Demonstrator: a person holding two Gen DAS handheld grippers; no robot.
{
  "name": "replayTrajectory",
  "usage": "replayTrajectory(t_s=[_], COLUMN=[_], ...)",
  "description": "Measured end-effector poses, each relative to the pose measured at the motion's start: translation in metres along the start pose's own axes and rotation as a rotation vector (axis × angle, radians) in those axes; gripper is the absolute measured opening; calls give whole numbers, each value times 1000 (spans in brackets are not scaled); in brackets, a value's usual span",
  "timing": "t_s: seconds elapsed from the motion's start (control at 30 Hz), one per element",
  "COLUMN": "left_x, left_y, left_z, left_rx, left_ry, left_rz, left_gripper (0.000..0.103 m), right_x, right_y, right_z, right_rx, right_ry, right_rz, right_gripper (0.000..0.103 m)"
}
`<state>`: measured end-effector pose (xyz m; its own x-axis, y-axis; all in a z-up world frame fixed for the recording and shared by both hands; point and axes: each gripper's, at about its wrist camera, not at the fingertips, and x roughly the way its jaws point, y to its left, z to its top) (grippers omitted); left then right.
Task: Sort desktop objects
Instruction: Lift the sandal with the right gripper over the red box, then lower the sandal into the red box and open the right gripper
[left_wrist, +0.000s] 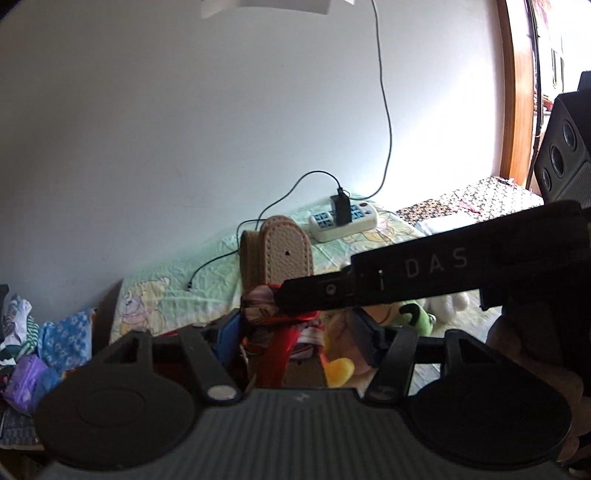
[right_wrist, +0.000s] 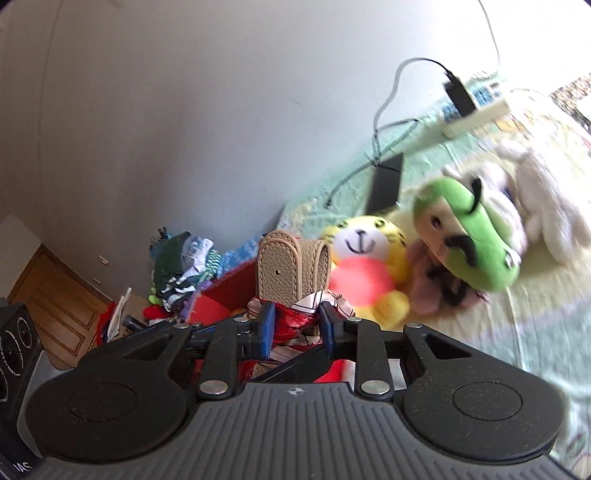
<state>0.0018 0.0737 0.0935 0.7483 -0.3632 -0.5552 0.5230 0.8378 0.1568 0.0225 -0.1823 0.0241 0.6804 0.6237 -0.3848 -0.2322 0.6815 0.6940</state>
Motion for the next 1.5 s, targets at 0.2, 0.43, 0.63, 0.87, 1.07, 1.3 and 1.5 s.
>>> replayTrajectory(t_s=[0.2, 0.43, 0.63, 0.87, 1.07, 1.3, 1.5], left_x=[11, 62, 109, 132, 141, 140, 135], left_y=[83, 163, 202, 215, 224, 241, 238], left_z=[-13, -58, -96, -117, -123, -125, -131], left_rx=[-51, -101, -99, -62, -93, -205, -220], left_ry=[47, 211, 368, 509, 554, 563, 581], left_rz=[72, 86, 37, 20, -29, -102, -86], left_gripper=[61, 61, 61, 61, 58, 64, 65], right_x=[49, 147, 231, 293, 327, 334, 320], right_y=[58, 103, 112, 106, 104, 100, 76], right_z=[29, 19, -9, -40, -54, -55, -52], right_rx=[-91, -124, -76, -5, 13, 29, 175], right_ry=[-4, 128, 281, 430, 533, 586, 533], right_rz=[95, 106, 42, -56, -158, -196, -195], right_gripper=[28, 28, 28, 27, 23, 24, 25])
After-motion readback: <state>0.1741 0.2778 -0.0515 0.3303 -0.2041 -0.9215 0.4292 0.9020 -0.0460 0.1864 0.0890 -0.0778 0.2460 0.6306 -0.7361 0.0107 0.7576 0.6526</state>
